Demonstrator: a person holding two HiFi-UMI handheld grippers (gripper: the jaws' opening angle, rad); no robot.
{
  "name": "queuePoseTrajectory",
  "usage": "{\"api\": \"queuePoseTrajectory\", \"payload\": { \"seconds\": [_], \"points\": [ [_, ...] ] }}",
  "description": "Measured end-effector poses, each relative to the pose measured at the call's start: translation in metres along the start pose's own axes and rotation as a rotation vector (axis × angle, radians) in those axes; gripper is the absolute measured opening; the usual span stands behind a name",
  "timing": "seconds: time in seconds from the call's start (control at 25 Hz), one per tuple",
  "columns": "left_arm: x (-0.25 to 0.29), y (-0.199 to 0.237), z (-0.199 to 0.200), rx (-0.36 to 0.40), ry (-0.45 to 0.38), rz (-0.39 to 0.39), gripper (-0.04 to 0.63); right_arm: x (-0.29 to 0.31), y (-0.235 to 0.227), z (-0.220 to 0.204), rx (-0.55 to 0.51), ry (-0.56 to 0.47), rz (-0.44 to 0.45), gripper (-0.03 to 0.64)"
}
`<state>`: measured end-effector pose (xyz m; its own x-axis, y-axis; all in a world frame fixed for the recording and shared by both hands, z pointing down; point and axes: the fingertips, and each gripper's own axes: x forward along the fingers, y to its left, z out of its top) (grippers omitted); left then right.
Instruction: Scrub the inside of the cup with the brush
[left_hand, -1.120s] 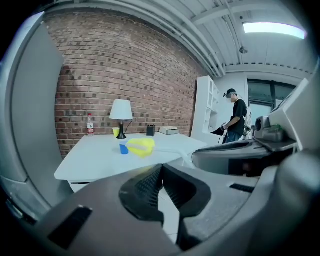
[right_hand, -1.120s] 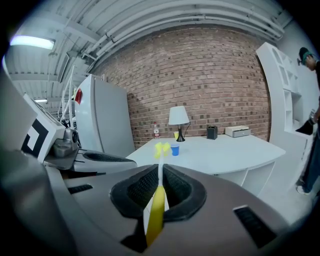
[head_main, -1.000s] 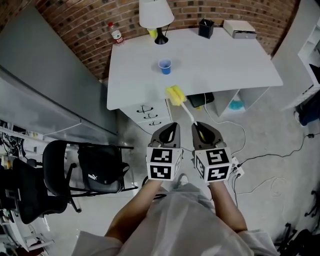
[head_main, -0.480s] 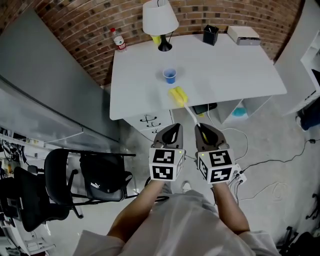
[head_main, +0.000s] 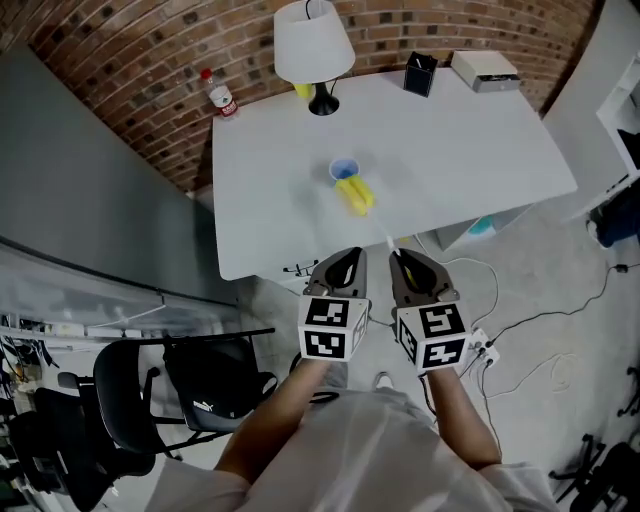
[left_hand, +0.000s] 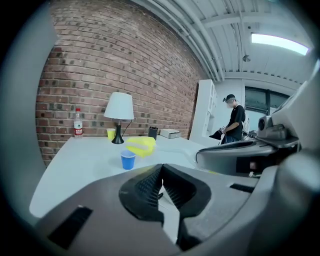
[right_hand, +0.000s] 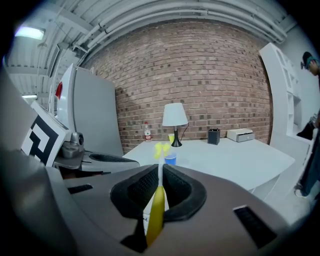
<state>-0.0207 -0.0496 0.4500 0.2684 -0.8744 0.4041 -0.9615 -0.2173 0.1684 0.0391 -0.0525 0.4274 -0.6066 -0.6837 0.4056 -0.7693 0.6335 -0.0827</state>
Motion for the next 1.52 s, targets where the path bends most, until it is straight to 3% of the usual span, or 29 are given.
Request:
{"api": "queuePoseTrajectory", "payload": {
  "seconds": [0.48,1.04,1.44,1.52],
  "points": [
    [0.050,0.062,0.022,0.029,-0.003,-0.120,0.009,0.076,0.006,0.039,0.011,0.032,-0.090,0.025],
    [0.112,0.116,0.007,0.063,0.036,-0.206,0.031,0.146,0.007,0.065,0.005,0.040,-0.165,0.025],
    [0.157,0.128,-0.015,0.101,0.092,-0.222,0.149,0.163,-0.012,0.059,0.030,0.045,-0.202,0.025],
    [0.165,0.128,-0.020,0.092,0.110,-0.221,0.216,0.164,-0.018,0.057,0.040,0.045,-0.209,0.025]
  ]
}}
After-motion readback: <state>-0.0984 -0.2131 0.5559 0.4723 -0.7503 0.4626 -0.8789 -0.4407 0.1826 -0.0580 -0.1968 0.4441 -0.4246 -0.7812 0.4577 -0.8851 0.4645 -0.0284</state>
